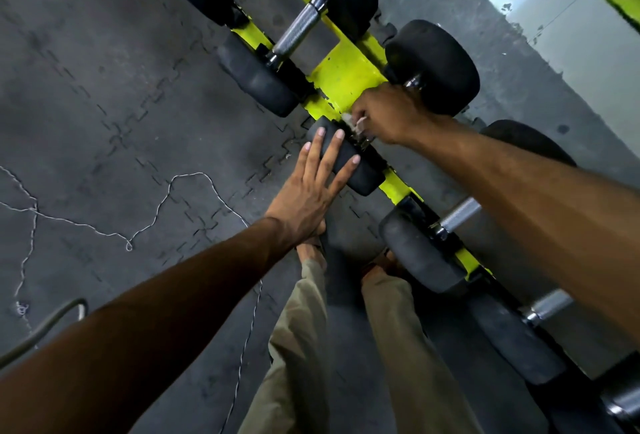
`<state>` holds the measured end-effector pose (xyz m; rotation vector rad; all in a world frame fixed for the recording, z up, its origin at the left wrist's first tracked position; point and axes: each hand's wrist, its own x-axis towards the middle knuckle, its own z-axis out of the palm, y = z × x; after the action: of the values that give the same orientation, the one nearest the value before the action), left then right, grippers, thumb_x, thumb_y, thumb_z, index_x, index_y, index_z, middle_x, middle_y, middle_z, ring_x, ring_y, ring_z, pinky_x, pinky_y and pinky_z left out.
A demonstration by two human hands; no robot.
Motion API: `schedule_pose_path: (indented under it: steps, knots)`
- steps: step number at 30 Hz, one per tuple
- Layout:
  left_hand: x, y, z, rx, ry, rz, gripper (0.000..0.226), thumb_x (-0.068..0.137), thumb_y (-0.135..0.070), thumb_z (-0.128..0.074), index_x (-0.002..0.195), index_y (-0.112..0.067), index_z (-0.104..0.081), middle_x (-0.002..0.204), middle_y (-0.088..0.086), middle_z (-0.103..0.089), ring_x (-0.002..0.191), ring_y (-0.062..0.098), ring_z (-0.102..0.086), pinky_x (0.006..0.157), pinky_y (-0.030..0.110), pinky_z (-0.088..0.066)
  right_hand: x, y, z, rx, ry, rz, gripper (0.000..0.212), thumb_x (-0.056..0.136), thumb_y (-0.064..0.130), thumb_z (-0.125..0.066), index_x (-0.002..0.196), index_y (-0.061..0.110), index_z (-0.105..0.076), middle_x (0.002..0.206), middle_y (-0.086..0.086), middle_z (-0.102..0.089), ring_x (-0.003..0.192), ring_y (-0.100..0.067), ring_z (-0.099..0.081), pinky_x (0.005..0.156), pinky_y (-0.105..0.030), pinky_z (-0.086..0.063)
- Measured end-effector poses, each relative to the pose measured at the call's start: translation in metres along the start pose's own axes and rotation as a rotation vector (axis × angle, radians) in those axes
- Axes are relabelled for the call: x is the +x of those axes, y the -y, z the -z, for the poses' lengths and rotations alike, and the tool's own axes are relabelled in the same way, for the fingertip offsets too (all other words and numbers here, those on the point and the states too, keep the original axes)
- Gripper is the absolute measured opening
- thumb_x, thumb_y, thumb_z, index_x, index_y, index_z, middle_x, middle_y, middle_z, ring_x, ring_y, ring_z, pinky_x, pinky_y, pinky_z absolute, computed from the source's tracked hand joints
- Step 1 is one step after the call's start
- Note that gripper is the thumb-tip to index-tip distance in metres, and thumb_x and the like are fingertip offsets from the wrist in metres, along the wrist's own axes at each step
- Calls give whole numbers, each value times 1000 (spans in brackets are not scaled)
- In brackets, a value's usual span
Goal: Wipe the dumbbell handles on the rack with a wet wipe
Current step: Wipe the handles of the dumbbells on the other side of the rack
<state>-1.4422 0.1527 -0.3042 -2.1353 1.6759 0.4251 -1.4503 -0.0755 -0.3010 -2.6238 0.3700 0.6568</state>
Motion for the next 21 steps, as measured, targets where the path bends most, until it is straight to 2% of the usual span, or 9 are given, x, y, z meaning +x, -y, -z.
schedule_pose_path:
  steps: [3,5,7,9,10,14,18,20,21]
  knots:
    - [0,0,-1,5,-5,-5,136,76,-53,-73,162,-10,23,165,36,22,154,60,6,126,63,-14,-7,-26,-6,-158,-289,-87,14,93,26,-63,91,14,-71,92,-13,-67,85,-39,-68,65,-37,-50]
    - [1,-2,-2,8,-13,-7,131,79,-52,-70,163,-10,22,165,36,20,154,60,5,126,63,-13,-12,-25,-22,-127,-422,-146,28,101,29,-54,86,9,-67,89,-14,-63,76,-40,-64,56,-39,-46]
    - [1,-3,-2,9,-18,-6,129,81,-51,-69,163,-10,20,165,36,20,154,60,5,126,63,-13,-15,-13,-39,-81,-404,-27,36,103,33,-44,86,12,-67,93,-13,-62,84,-39,-62,58,-38,-41]
    - [1,-2,-2,9,-17,-12,126,82,-49,-68,163,-10,20,165,36,20,154,60,5,126,63,-14,-16,-6,-46,-57,-279,161,37,98,32,-38,85,14,-67,95,-11,-60,95,-37,-58,62,-40,-47]
    - [2,-1,-2,8,-17,-15,126,82,-48,-68,163,-10,21,165,36,20,154,60,5,126,63,-14,-15,-7,-44,-34,-292,177,37,97,31,-37,84,13,-66,94,-12,-60,96,-38,-58,64,-43,-50]
    - [1,-1,-1,8,-14,-17,127,82,-47,-68,162,-10,24,164,37,22,153,61,7,126,64,-14,-20,-9,-39,147,-451,-119,34,100,31,-41,92,8,-65,106,-19,-55,88,-40,-58,67,-45,-48]
    - [1,0,-2,-7,-15,-32,133,79,-51,-72,162,-10,24,165,36,22,153,60,7,125,64,-15,-36,15,-56,190,-354,-40,13,97,26,-54,98,17,-63,109,-12,-54,86,-40,-59,61,-42,-46]
    - [2,0,0,-18,-11,-26,140,76,-57,-76,162,-11,23,165,36,22,153,61,8,125,64,-14,-33,2,-55,182,-440,-94,16,98,27,-50,101,17,-63,111,-13,-56,84,-41,-60,60,-44,-47]
    - [2,0,1,-17,0,-23,143,73,-62,-77,162,-11,23,165,36,23,153,61,8,125,65,-14,-29,-8,-54,185,-529,-185,19,99,27,-48,102,16,-63,113,-15,-57,86,-41,-59,60,-44,-45]
